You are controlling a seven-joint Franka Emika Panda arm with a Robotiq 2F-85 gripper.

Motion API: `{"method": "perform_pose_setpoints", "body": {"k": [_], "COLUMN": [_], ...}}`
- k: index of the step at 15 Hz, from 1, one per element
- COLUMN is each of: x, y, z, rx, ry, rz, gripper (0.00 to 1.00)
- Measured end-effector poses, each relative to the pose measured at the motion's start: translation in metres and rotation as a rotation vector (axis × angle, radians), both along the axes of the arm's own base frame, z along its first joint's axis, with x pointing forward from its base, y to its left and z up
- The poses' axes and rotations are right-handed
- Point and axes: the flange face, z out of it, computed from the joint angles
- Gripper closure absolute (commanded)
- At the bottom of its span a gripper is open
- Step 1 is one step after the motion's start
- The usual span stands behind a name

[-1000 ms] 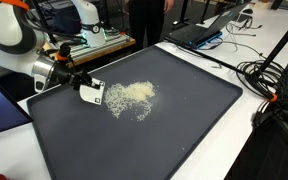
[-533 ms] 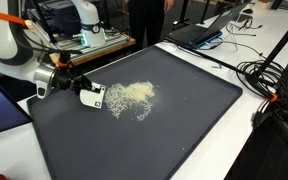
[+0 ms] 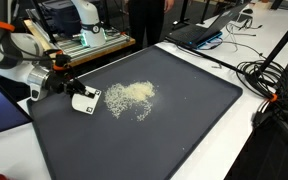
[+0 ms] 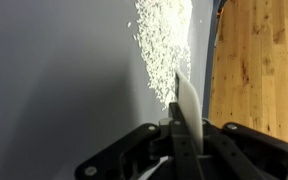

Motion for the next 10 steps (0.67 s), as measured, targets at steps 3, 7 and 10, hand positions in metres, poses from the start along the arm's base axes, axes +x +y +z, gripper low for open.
{"method": "perform_pose_setpoints", "body": {"k": [3, 7, 10], "x": [-0.005, -0.007, -0.004], "y": [-0.007, -0.012, -0.014], "z": [0.001, 0.005, 0.015], "rx": [-0.01, -0.064, -0.14], "ry": [-0.002, 0.013, 0.032], "rz": [-0.022, 0.001, 0.014], "gripper": [0.99, 0.99, 0.99]}}
